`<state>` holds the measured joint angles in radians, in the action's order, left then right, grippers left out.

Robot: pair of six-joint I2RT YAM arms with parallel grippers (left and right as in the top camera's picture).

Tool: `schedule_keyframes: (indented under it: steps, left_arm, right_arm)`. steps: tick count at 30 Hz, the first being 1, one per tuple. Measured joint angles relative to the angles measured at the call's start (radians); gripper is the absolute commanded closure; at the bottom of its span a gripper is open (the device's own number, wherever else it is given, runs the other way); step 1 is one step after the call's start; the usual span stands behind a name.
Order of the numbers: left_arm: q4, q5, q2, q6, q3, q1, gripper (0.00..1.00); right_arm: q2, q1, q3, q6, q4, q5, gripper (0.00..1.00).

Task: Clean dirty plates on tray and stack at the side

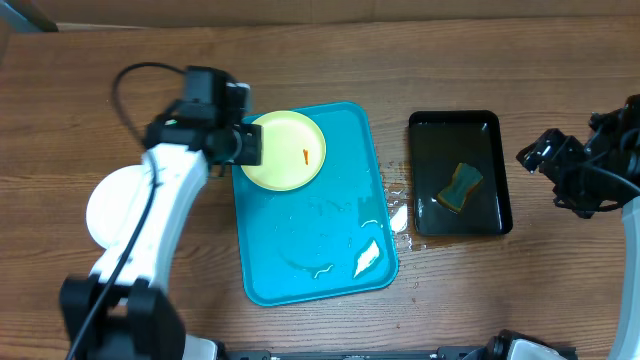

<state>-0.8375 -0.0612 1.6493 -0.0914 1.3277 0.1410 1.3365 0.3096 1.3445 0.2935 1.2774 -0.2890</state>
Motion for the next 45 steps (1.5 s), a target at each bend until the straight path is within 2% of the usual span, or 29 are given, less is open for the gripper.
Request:
schedule_keyframes:
  steps: [6,10,13,17,22,25,30,38,45]
  left_arm:
    - [0.060,0.140,0.147,-0.113,-0.014,0.010,0.51]
    - [0.122,0.179,0.163,-0.124,-0.014,0.007,0.54]
    - [0.160,0.197,0.169,-0.120,-0.014,0.007,0.50]
    - [0.192,0.201,0.214,-0.119,-0.014,0.007,0.56]
    - [0.196,0.200,0.277,-0.119,-0.014,0.007,0.57]
    - [0.199,0.200,0.298,-0.119,-0.014,0.007,0.70]
    - [0.178,0.177,0.325,-0.116,-0.014,0.007,0.96]
    - [0.097,0.096,0.334,-0.119,0.001,0.005,0.96]
    - [-0.113,-0.042,0.329,-0.127,0.004,0.003,0.96]
  right_arm:
    - [0.000,-0.047,0.000,-0.006,0.022,0.000,0.12]
    - [0.000,-0.073,0.000,-0.006,0.024,0.000,0.12]
    - [0.000,-0.088,0.000,-0.007,0.026,0.001,0.12]
    - [0.000,-0.095,0.000,-0.006,0.035,0.001,0.12]
    - [0.000,-0.095,0.000,-0.006,0.045,0.000,0.12]
    - [0.000,-0.095,0.000,-0.006,0.051,0.001,0.12]
    - [0.000,-0.095,0.000,-0.006,0.054,0.001,0.12]
    - [0.000,-0.095,0.000,-0.006,0.055,0.000,0.12]
    - [0.000,-0.097,-0.003,-0.006,0.014,0.001,0.12]
